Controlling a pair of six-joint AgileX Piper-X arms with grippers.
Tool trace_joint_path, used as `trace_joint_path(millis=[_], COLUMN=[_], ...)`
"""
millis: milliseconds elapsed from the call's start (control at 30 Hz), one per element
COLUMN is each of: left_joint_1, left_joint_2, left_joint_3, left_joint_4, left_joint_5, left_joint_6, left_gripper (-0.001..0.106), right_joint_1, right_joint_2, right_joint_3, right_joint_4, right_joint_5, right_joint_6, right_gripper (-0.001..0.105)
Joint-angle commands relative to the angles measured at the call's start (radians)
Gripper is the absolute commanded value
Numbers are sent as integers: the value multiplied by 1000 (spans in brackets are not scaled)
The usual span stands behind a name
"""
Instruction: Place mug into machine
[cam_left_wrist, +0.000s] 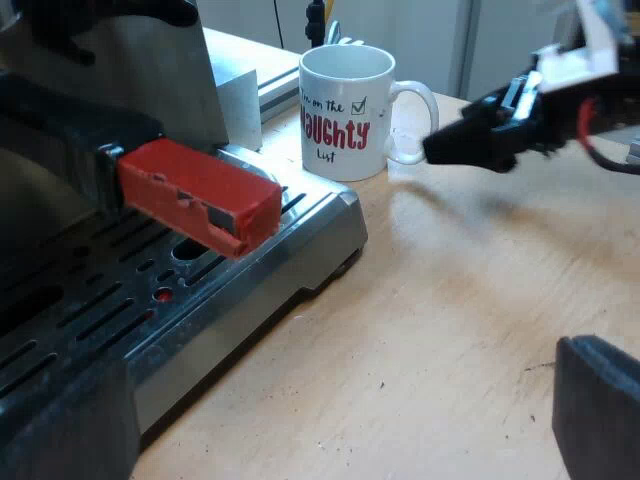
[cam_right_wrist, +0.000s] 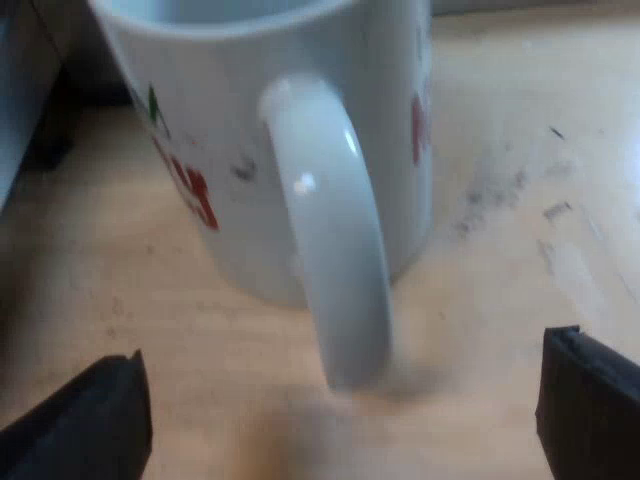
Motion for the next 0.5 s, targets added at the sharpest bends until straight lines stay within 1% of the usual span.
trace_joint_path(millis=[33, 100, 200, 267, 300, 333, 367, 433, 467, 500], left_joint_1=[-5, -5, -5, -5, -5, -5, -5, -5, -5, -5], left_joint_2=[-1, -1, -1, -1, -1, -1, -1, -1, -1, -1], left_joint_3=[-1, -1, -1, -1, -1, -1, -1, -1, -1, -1], left_joint_4=[-14, -14, -14, -14, -14, -14, -14, -14, -14, -14], left_joint_5=[8, 8, 8, 8, 8, 8, 8, 8, 8, 8], left_joint_6=[2, 2, 2, 2, 2, 2, 2, 2, 2, 2], left_gripper=[85, 85, 85, 85, 85, 85, 85, 85, 85, 85], right_joint_1=[1, 1, 1, 1, 1, 1, 1, 1, 1, 1], right_joint_2=[67, 85, 148, 161, 161, 161, 161, 161, 161, 161], right_joint_3=[-53, -68, -123, -131, -130, -130, -130, -130, -130, -130], right_joint_4=[-37, -37, -37, -37, -37, -37, -37, -37, -35, -33], right_joint_5=[-12, -12, -12, -12, -12, -12, -12, -12, -12, -12], right_joint_6=[-1, -1, -1, -1, -1, -1, -1, -1, -1, -1], right_gripper=[79, 79, 79, 76, 70, 60, 54, 29, 19, 14])
